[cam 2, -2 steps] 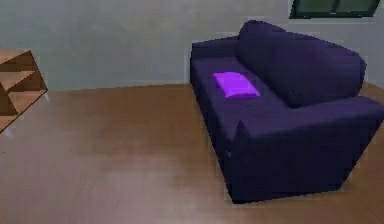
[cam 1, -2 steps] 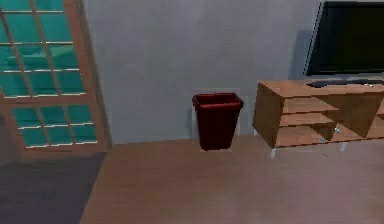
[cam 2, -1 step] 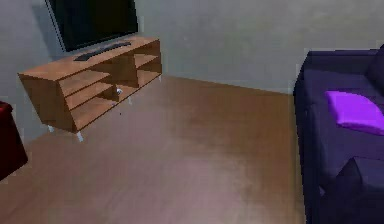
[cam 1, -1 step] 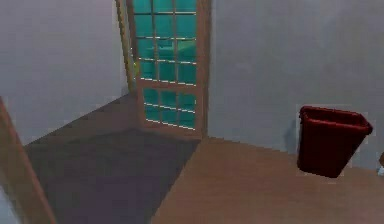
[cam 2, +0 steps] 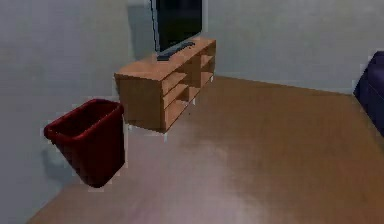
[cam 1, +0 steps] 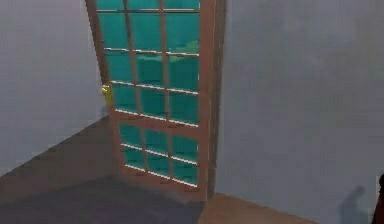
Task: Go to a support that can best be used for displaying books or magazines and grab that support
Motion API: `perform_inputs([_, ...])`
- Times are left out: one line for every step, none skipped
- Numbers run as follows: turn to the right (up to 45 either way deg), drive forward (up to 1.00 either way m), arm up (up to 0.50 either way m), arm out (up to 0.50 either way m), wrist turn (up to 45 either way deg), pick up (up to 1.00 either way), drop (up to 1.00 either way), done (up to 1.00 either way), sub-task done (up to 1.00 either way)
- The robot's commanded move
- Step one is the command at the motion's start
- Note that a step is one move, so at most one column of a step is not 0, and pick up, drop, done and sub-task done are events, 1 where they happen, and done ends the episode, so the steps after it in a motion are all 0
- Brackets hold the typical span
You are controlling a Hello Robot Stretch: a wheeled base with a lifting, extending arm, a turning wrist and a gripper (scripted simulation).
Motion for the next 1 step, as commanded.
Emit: perform_inputs([-45.0, 0.0, 0.0, 0.0, 0.0, 0.0, 0.0, 0.0, 0.0])
